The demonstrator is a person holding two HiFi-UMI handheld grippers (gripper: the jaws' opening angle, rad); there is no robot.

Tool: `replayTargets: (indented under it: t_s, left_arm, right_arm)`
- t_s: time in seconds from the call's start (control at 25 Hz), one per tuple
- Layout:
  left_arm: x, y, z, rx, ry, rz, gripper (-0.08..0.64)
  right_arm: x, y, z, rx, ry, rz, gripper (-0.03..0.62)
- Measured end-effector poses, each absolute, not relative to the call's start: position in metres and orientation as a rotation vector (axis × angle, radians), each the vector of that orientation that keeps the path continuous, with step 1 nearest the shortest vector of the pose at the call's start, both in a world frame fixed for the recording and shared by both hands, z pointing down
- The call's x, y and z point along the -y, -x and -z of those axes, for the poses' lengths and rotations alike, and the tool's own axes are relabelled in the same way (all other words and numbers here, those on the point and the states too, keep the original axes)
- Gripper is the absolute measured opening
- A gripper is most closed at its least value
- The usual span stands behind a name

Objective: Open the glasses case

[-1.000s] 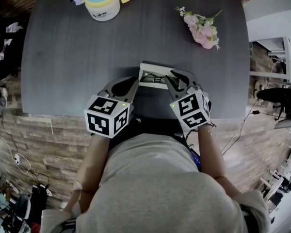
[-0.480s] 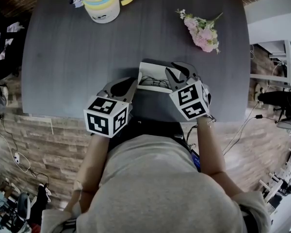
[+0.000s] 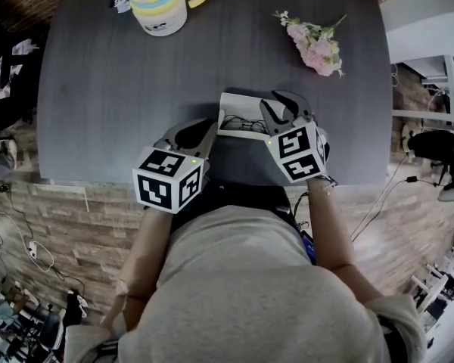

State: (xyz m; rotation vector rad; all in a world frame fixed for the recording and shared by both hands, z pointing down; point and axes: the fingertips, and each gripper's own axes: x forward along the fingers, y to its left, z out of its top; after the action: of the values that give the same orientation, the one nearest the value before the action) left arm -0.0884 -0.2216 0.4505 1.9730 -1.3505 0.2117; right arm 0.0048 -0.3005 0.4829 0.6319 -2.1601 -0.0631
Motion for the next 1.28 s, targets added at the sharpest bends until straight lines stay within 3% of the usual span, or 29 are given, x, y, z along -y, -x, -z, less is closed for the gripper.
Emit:
replayTargets:
  t_s: [0.44,0.72,0.92,1.28]
  left_arm:
    - [0.207,0.088,-0.441,1.326,-2.029,-0.208,0.037]
    - [0.184,0.078,-0.427,1.31,-2.09,-0.175,0.035]
    - [0.175,0.07,-0.422,1.279,-2.134,-0.187,0.035]
    - [0.178,0.06,-0.408,1.274,-2.217,-0.199,0.035]
  right_arm:
    - [0.28,-0.009,-0.448,2.283,-0.787,-0.061,0.147]
    - [0.248,-0.019,-0.421,2.439,-0.935,-0.26,0.093]
    - [0.219,-0.025,-0.416,2.547,-0.956,-0.464,0.009]
    - [0.187,-0.035,-0.377,2.722,-1.056,-0.665,0.006]
